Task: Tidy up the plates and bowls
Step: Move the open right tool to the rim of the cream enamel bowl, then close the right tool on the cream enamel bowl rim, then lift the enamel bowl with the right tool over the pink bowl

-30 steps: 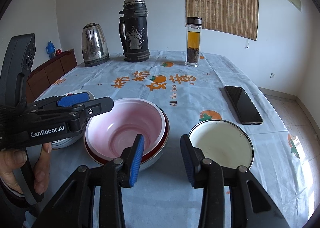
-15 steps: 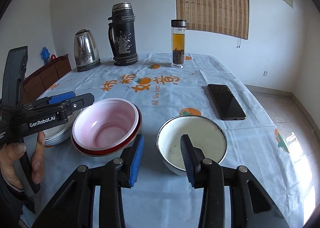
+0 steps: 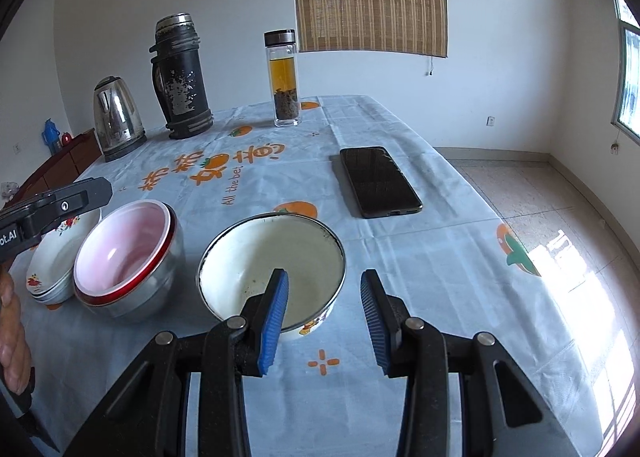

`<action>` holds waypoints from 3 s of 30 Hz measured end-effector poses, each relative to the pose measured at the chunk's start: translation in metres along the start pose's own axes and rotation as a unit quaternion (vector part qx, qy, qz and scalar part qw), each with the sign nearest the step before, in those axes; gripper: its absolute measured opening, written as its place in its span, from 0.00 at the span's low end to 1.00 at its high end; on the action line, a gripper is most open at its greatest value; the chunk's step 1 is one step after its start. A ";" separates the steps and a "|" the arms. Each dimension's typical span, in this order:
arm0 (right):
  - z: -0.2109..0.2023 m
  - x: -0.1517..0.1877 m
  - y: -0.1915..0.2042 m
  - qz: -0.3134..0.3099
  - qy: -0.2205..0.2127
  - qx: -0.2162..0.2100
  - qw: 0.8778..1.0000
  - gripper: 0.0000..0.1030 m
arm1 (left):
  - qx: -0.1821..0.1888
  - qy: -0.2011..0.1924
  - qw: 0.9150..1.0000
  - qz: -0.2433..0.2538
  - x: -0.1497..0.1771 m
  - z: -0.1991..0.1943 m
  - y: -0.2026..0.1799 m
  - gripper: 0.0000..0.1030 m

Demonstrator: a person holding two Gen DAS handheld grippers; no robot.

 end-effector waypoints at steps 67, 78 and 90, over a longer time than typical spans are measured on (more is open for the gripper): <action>-0.023 -0.009 -0.007 0.036 -0.023 -0.059 0.997 0.09 | 0.048 0.035 0.998 0.027 0.012 0.019 -0.046 0.12; -0.049 -0.023 0.027 0.013 -0.050 -0.069 0.996 0.09 | 0.057 0.003 0.998 0.001 0.006 -0.014 -0.018 0.12; -0.064 -0.044 0.081 -0.026 -0.066 -0.085 0.994 0.09 | 0.045 -0.028 0.998 -0.038 0.000 -0.043 0.031 0.12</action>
Point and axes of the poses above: each gripper's, at about its wrist camera, not at the fingertips, and z roughly the way its jaws point, y to its left, x to its underside, the point moved 8 cm from there along z, roughly the way its jaws point, and after that the axes turned 10 degrees about y, right-handed, at the moved point
